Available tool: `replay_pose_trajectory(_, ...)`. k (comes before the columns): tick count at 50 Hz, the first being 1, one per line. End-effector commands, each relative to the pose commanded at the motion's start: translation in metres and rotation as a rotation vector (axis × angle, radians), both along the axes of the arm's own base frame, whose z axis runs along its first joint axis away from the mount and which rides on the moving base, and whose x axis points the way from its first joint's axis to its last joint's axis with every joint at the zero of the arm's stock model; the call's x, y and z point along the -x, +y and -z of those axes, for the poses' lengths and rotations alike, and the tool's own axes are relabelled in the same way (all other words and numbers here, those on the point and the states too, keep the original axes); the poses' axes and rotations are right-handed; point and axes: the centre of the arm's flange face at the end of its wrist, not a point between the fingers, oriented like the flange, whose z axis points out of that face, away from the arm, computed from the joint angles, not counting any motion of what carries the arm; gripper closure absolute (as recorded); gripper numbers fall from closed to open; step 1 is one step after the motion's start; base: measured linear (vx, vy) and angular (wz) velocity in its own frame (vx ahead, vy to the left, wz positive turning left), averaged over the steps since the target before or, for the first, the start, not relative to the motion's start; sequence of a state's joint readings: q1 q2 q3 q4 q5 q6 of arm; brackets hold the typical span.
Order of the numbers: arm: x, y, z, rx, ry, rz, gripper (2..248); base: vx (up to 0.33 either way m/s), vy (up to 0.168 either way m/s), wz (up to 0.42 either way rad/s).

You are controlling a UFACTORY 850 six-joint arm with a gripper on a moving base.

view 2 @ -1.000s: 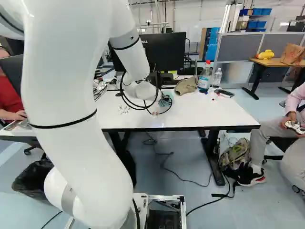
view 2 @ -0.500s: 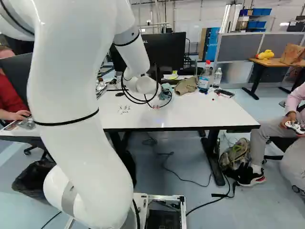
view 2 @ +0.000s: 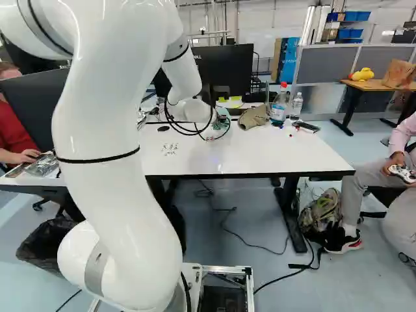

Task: Clean the table with the green towel

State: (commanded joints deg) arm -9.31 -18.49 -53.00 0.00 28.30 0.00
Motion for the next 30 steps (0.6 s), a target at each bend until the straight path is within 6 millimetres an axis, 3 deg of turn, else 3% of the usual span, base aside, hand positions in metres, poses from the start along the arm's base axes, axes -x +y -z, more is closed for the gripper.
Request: replay_pose_trajectory(30,-0.046,0.035,0.004,0.003,-0.021,-0.068,202,0.000,0.000,0.000)
